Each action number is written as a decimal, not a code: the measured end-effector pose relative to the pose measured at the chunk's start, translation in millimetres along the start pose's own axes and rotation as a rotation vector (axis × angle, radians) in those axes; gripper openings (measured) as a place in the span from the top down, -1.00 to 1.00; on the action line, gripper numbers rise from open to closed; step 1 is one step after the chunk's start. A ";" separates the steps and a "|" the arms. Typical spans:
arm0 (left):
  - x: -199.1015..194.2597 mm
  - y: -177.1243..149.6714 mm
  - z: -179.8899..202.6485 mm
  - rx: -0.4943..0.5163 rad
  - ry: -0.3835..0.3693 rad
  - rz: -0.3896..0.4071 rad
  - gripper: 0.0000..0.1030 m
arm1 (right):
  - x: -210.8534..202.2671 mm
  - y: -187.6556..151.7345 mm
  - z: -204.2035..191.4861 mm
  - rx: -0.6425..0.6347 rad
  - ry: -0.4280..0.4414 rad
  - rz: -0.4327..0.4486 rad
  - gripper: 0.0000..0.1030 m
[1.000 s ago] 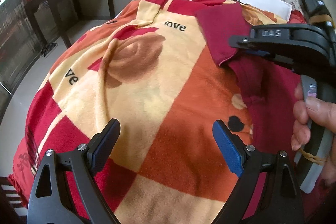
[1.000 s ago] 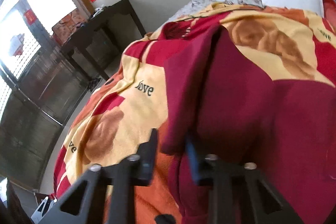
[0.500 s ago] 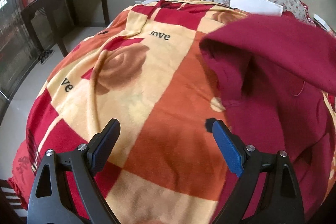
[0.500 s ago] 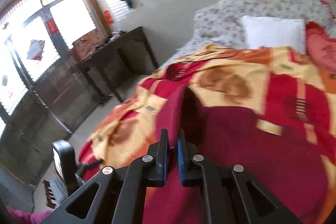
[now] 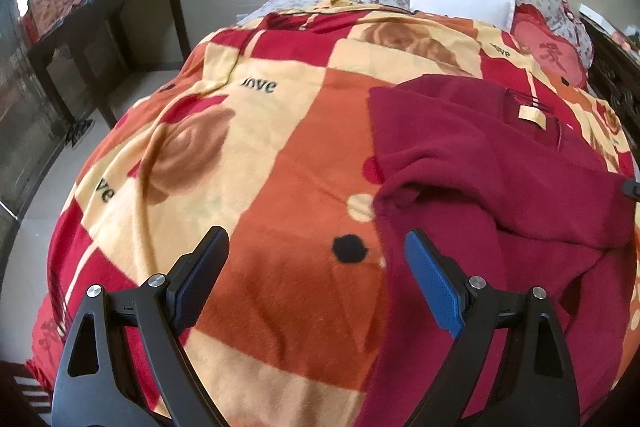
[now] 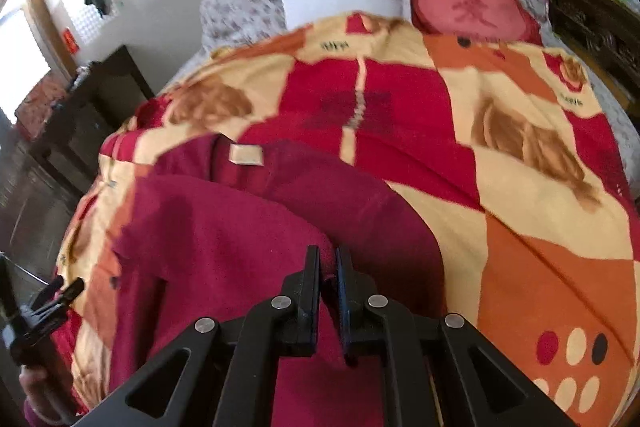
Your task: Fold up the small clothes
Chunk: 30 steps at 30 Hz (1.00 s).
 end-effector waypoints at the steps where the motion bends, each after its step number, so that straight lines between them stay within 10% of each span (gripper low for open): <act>1: 1.1 2.1 4.0 0.006 0.001 0.005 -0.74 | 7.0 1.0 -0.1 0.000 -0.008 0.002 0.86; 6: 13.0 18.6 16.7 0.009 -0.015 0.013 -0.74 | 50.1 4.7 32.6 0.011 -0.158 -0.032 0.86; 17: 65.8 19.7 42.4 0.062 -0.009 -0.065 -0.74 | 21.7 -1.6 22.5 0.048 -0.050 -0.004 0.76; 30: 70.7 -2.4 38.7 0.062 -0.011 -0.146 -0.74 | 32.1 -8.8 29.3 0.001 -0.121 -0.011 0.76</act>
Point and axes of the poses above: each gripper's, at about its wrist camera, not at the fingertips, and x roughly the way its jaws point, z to its right, y to its top, the point moved 3 cm from there along x, roughly the way its jaws point, and after that the axes turned 9 degrees about z, right-handed, at the moved point
